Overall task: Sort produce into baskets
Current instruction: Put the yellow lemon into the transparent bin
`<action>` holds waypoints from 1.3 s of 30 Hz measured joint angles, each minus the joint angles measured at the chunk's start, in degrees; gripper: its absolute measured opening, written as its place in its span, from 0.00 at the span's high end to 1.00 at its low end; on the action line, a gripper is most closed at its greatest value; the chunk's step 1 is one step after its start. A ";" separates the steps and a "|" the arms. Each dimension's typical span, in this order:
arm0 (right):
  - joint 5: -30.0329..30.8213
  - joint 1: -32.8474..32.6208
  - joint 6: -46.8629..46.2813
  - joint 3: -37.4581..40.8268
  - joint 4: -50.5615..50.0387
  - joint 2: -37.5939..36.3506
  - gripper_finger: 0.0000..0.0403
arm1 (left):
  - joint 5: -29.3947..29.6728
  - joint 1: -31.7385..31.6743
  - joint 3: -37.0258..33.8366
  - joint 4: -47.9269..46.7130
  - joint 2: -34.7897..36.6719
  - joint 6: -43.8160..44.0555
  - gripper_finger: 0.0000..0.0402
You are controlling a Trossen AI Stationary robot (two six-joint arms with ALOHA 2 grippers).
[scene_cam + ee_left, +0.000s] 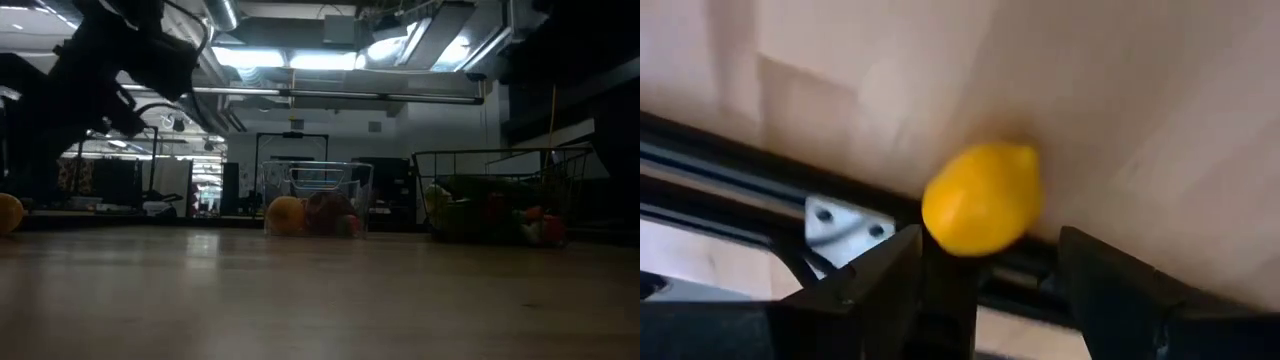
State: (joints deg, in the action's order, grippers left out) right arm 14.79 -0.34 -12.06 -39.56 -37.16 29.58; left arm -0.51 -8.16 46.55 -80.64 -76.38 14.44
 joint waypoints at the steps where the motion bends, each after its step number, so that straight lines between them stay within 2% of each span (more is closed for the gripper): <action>1: -0.58 -0.01 -0.95 1.92 1.47 -1.56 0.24 | -0.64 0.00 -0.60 -0.63 0.00 -0.72 0.42; 5: -2.36 -0.02 -2.89 8.06 5.40 -6.70 0.24 | -1.66 0.17 -1.25 -1.34 0.00 -3.70 0.42; 10: -2.34 0.00 -3.36 12.00 7.17 -9.62 0.24 | -1.84 2.21 -1.25 -1.32 -0.04 -9.90 0.42; 21: -2.41 -0.02 -3.10 21.65 14.69 -15.45 0.24 | -1.56 6.14 -3.00 -1.11 -0.07 -9.49 0.42; 30: -2.38 0.00 -3.12 25.03 14.79 -18.03 0.24 | -0.48 6.43 -3.02 -0.76 -0.76 -8.33 0.42; 39: -2.41 0.00 -3.10 26.22 14.57 -18.03 0.24 | -0.38 6.43 -3.04 0.19 -8.17 -8.04 0.42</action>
State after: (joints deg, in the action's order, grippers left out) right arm 12.38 -0.34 -15.16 -13.34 -22.59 11.55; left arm -0.90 -1.74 43.51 -80.45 -84.55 6.40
